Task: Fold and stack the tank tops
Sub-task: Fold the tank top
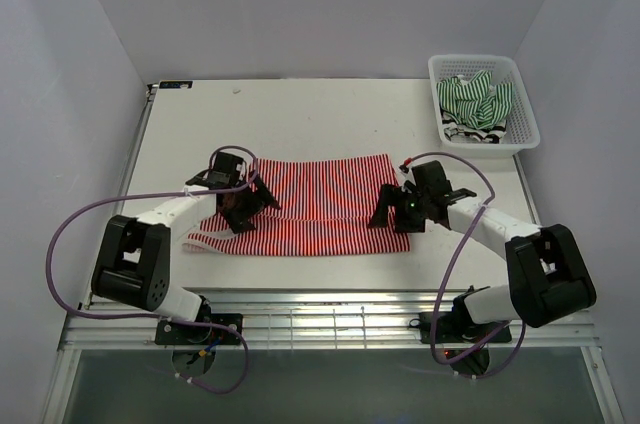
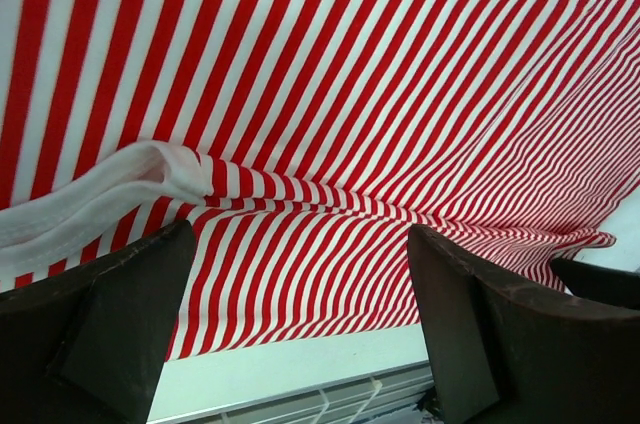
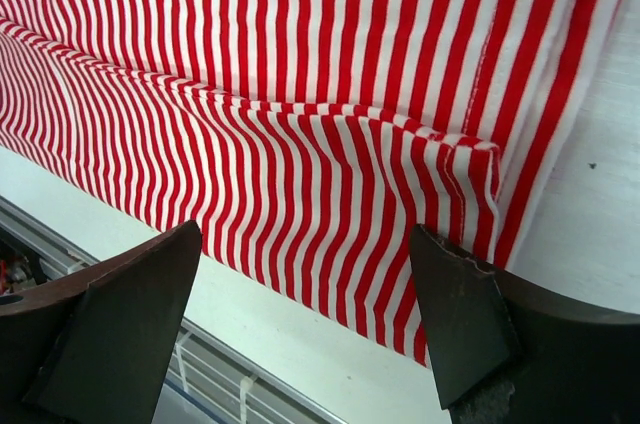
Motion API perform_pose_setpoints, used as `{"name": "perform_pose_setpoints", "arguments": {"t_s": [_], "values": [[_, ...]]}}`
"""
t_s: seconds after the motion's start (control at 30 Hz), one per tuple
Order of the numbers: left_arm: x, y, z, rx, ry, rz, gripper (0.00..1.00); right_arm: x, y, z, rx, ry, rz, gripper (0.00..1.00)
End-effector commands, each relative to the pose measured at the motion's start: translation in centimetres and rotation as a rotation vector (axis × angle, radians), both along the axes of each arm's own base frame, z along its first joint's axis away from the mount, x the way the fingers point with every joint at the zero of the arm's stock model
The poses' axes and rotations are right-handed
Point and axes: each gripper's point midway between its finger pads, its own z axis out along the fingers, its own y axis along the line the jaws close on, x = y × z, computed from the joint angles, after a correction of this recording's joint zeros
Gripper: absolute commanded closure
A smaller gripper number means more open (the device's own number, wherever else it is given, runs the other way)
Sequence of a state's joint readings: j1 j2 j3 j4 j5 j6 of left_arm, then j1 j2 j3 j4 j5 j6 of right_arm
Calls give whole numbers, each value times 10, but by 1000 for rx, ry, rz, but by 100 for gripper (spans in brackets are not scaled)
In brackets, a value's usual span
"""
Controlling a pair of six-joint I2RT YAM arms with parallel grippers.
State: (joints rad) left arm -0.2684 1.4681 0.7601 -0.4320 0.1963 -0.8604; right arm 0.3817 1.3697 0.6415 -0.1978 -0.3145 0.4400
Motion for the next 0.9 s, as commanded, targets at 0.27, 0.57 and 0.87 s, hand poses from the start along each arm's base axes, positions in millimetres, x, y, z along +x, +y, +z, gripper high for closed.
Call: {"name": "perform_pose_setpoints", "arguments": {"t_s": [0.27,0.57,0.87], "values": [[111,8,92,178,-288,-44,2,98,1,96,-71,-278,-44,10],[198,39,77,355,-265,-27,2,162,1,104,-85,-312,-52,10],[219,43,33,359,-212,-98,2,168,-3,88,-109,-281,-40,10]]}}
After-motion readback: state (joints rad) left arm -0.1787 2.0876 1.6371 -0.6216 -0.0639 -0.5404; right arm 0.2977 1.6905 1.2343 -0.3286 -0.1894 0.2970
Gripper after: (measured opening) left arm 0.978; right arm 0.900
